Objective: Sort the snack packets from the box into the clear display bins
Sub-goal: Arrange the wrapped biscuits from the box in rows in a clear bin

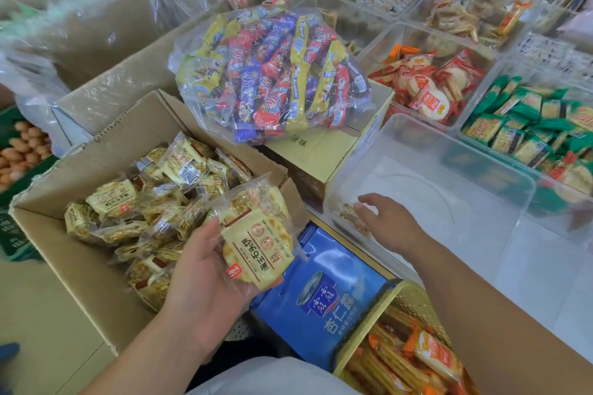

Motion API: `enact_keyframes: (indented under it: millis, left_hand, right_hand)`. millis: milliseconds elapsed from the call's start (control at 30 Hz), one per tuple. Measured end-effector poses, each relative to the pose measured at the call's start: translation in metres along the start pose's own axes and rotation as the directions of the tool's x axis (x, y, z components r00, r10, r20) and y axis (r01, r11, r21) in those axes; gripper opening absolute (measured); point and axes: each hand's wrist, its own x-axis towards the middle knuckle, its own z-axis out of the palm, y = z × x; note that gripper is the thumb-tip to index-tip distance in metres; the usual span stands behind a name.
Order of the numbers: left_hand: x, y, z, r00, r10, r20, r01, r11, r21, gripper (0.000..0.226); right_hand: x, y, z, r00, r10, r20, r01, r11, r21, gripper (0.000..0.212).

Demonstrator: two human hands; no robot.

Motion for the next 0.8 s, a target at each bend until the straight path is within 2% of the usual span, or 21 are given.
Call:
enact_keyframes:
  millis: [133, 233, 367, 467, 567, 667, 733, 800]
  left_hand:
    - [0.003, -0.005, 0.007, 1.0, -0.004, 0.007, 0.004, 1.0, 0.029, 0.04]
    - [0.008, -0.01, 0.012, 0.999, -0.012, 0.041, 0.01, 0.999, 0.048, 0.043]
    - [0.008, -0.018, 0.019, 0.991, -0.006, 0.131, -0.01, 0.993, 0.117, 0.046]
    - [0.005, -0.024, 0.023, 0.977, -0.014, 0.211, -0.026, 0.982, 0.186, 0.054]
    - [0.005, -0.03, 0.023, 0.959, -0.076, 0.272, 0.038, 0.989, 0.142, 0.072]
    - [0.008, -0.035, 0.019, 0.964, -0.108, 0.243, 0.096, 0.994, 0.057, 0.082]
    - [0.011, -0.036, 0.016, 0.974, -0.106, 0.201, 0.097, 0.994, 0.052, 0.081]
    - [0.014, -0.036, 0.015, 0.987, -0.08, 0.137, 0.065, 0.992, 0.108, 0.067]
  right_hand:
    - [-0.074, -0.065, 0.0, 0.947, -0.258, -0.192, 0.303, 0.918, 0.258, 0.039]
    - [-0.119, -0.094, 0.015, 0.895, -0.41, -0.175, 0.441, 0.87, 0.219, 0.048]
    - [-0.141, -0.104, 0.038, 0.893, -0.422, -0.157, 0.439, 0.893, 0.101, 0.075]
    - [-0.144, -0.102, 0.044, 0.907, -0.382, -0.178, 0.399, 0.913, 0.078, 0.086]
    - [-0.142, -0.099, 0.044, 0.905, -0.372, -0.208, 0.395, 0.915, 0.079, 0.081]
    - [-0.14, -0.096, 0.039, 0.911, -0.366, -0.187, 0.395, 0.907, 0.149, 0.072]
    - [-0.14, -0.093, 0.036, 0.902, -0.409, -0.138, 0.429, 0.887, 0.17, 0.07]
    - [-0.14, -0.089, 0.032, 0.882, -0.464, -0.082, 0.47, 0.859, 0.203, 0.067]
